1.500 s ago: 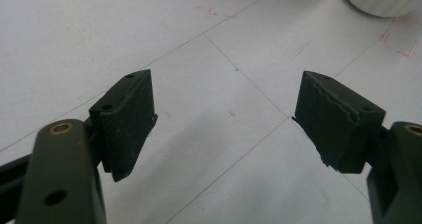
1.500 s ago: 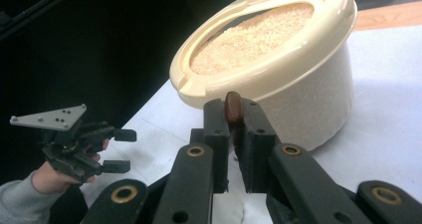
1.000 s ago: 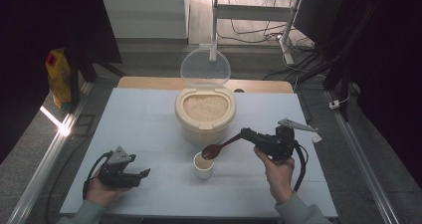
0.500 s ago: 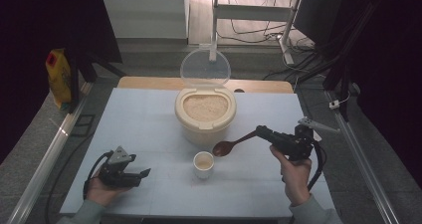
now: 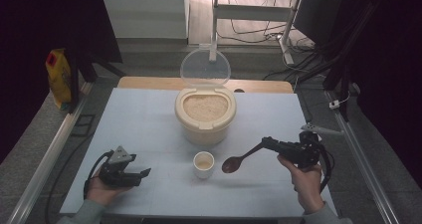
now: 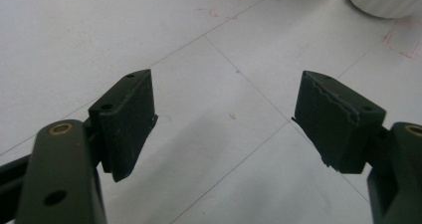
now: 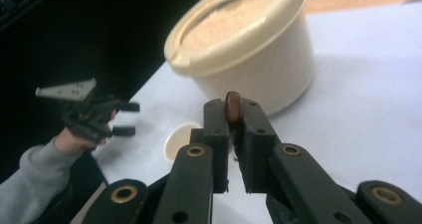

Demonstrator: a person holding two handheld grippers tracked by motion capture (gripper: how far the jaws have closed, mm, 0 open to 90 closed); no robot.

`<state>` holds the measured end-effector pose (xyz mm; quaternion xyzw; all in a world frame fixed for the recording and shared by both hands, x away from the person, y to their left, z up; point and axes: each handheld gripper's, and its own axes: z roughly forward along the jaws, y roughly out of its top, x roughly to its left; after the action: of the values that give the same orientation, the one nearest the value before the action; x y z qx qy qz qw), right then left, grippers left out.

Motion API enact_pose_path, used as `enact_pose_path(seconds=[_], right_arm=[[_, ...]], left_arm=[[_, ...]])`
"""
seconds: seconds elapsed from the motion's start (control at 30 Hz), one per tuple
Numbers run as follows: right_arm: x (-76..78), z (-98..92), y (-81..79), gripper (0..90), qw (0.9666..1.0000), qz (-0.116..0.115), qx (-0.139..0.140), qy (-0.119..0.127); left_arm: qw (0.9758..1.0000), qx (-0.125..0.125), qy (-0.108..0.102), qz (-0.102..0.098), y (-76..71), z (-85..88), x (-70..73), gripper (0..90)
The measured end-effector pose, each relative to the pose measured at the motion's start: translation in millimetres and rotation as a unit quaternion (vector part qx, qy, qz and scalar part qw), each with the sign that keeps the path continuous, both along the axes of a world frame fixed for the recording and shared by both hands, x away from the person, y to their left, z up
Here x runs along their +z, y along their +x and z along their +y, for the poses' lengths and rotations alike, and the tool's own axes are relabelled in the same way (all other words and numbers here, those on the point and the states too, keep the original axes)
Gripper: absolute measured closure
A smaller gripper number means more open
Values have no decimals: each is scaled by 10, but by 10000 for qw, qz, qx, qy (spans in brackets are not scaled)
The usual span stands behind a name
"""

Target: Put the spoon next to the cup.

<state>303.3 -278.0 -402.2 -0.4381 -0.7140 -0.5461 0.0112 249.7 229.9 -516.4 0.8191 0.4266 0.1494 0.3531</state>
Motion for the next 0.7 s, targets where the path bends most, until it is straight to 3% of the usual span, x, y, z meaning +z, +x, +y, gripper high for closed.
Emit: enact_pose_path(seconds=[0.33, 0.7], right_arm=[[-179, 173, 7, 835, 9980, 403, 478, -135], [-379, 470, 53, 834, 9908, 817, 1062, -211]], left_arm=[[10000, -11, 12, 18, 8, 0, -5, 237], [10000, -19, 20, 20, 20, -8, -9, 237]])
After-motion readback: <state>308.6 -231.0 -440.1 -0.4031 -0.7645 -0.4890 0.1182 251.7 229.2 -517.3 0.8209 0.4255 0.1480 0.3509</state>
